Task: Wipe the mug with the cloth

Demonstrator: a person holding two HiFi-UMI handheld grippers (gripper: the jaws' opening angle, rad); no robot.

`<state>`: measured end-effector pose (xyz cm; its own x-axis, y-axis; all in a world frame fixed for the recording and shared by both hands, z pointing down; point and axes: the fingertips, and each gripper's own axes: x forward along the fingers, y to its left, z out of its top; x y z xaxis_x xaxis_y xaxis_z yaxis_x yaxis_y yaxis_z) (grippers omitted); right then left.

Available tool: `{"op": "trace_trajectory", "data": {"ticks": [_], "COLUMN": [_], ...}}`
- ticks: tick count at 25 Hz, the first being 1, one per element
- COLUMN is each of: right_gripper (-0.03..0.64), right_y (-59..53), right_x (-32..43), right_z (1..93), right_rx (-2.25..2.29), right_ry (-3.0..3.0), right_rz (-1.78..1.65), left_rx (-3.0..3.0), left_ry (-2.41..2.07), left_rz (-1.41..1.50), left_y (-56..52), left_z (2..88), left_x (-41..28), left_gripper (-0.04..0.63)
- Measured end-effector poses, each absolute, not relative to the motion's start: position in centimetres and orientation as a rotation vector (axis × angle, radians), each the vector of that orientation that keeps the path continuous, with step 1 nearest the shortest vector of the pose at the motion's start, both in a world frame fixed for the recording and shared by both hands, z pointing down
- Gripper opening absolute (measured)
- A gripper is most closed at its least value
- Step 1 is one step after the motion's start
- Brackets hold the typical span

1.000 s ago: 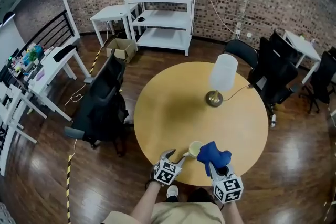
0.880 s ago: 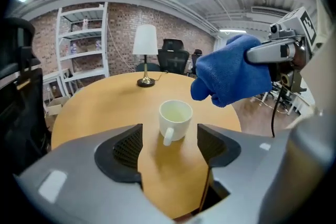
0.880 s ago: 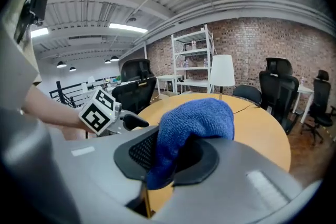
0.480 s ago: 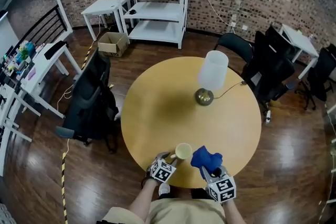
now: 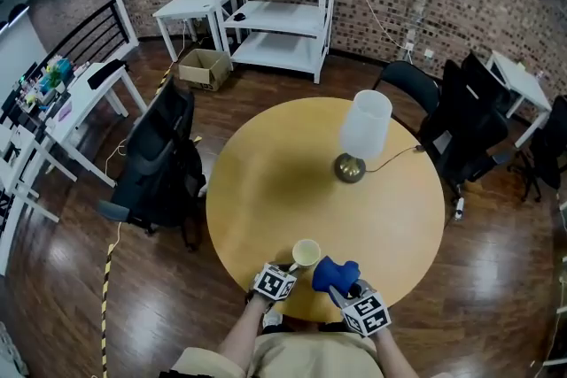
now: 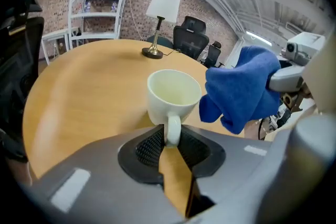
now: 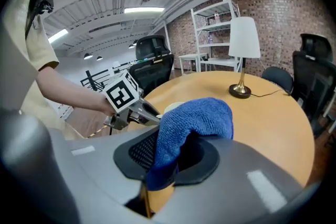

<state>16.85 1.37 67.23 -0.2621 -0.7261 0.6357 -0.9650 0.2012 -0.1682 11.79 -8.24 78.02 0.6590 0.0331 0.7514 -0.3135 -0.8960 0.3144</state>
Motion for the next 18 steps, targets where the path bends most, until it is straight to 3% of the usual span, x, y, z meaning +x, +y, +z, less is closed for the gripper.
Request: {"op": "trace_trajectory", "data": {"ticks": [4, 18], "right_gripper": [0.064, 0.061], "right_y": [0.5, -6.9], "right_x": [16.1, 13.2], "right_z": [68.5, 73.5], "right_rx": [1.377, 1.057], "right_ry": [-2.079, -1.966], "right_rz": [0.639, 0.307], "left_rx": [2.312, 2.208], "left_ry": [-0.229, -0.18], "left_rz": [1.002, 1.015], "left_y": [-8.8, -9.0], "left_z": [77.0, 77.4], "left_x": [12.3, 12.2], "left_gripper": [0.058, 0.054]}}
